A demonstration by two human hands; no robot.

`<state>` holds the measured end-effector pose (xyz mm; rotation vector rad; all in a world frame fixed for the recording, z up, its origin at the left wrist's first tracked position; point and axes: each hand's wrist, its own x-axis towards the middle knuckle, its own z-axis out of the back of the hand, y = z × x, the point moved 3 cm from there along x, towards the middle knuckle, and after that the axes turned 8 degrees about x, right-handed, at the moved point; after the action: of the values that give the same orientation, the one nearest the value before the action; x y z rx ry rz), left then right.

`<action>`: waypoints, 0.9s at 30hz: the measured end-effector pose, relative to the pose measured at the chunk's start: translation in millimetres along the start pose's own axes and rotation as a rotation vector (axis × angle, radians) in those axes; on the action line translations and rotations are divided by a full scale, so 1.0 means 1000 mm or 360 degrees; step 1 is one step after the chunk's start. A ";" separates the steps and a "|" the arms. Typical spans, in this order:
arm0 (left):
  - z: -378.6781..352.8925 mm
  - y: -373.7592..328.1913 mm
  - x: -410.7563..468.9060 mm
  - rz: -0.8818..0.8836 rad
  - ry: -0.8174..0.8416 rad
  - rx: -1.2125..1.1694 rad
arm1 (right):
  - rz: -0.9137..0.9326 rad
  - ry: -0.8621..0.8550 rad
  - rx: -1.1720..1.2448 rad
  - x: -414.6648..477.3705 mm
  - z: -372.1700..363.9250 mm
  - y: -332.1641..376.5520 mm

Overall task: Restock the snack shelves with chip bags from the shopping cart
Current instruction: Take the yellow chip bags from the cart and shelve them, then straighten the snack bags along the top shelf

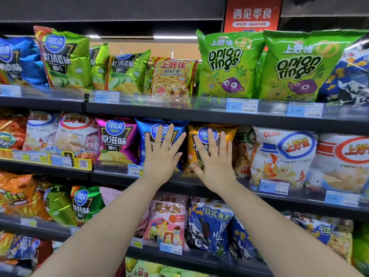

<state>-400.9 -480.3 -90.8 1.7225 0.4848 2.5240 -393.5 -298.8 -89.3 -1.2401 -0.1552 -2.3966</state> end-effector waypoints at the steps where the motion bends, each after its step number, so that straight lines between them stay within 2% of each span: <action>1: -0.003 0.003 0.002 -0.0024 0.0001 -0.0001 | -0.0028 -0.0015 -0.0038 0.003 -0.005 0.002; 10: -0.015 0.011 0.005 -0.0094 0.0078 -0.0031 | -0.0132 -0.0074 -0.0131 0.012 -0.021 0.007; 20: 0.020 0.005 0.005 -0.0003 0.0107 -0.0128 | -0.0021 -0.0064 -0.0195 0.005 0.003 0.011; 27: 0.040 0.000 0.029 -0.0028 -0.0030 -0.0264 | -0.0002 -0.0059 -0.0160 0.007 0.032 0.007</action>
<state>-375.8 -464.6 -51.2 1.6732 0.2792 2.4558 -370.1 -297.8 -65.1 -1.3305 -0.0471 -2.4094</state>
